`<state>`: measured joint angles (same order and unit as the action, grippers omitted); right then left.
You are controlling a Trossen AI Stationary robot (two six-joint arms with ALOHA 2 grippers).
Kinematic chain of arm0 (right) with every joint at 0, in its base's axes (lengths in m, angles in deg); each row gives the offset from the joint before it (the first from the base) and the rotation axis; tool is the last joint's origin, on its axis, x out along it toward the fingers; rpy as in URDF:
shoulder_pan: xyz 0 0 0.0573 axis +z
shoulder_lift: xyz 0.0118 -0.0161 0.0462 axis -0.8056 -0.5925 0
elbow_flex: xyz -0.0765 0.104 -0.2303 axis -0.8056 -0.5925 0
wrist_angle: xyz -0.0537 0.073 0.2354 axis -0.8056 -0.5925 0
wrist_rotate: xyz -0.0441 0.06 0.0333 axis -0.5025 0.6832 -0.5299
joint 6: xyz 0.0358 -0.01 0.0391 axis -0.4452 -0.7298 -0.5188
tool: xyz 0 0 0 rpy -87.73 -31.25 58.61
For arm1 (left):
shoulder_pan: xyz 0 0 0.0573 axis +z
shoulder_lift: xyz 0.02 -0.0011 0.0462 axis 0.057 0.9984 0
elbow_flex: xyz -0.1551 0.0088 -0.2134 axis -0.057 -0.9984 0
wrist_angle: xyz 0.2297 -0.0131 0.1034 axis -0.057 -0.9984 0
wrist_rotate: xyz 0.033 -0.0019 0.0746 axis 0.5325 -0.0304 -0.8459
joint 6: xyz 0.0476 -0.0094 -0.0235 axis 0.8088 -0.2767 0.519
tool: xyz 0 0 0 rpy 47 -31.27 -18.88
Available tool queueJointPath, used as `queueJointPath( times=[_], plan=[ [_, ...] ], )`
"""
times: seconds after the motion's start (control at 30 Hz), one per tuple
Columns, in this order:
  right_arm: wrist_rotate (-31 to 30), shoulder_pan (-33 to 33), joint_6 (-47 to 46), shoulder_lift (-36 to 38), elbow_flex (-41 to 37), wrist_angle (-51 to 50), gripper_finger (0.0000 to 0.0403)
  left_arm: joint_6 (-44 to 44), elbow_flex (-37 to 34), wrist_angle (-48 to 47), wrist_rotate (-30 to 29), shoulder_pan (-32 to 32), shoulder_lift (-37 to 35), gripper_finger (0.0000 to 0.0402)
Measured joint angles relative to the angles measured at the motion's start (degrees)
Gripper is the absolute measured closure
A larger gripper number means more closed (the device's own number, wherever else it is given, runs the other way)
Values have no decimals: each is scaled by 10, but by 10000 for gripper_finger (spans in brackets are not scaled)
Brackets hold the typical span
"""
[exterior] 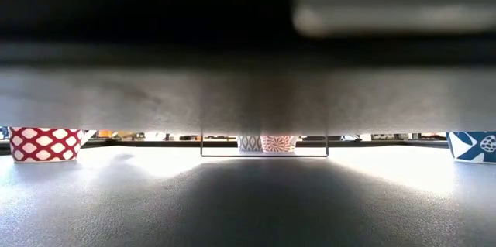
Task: Place coffee mugs
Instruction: Put the yellow mug on the shelf
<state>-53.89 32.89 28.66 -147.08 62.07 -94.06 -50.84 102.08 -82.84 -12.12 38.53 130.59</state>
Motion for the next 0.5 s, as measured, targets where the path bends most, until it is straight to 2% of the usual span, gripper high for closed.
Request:
queueJointPath(
  times=[0.1,0.23,0.5],
  plan=[
    [0,0,6,0,-3,-15,252,-44,19,-32,-2,-28,-18,396],
    [-1,0,42,0,-13,-22,252,-95,47,-31,-2,-85,-38,396],
    [-1,0,78,3,-70,-2,256,-191,121,-34,-2,-216,-29,397]
  ],
)
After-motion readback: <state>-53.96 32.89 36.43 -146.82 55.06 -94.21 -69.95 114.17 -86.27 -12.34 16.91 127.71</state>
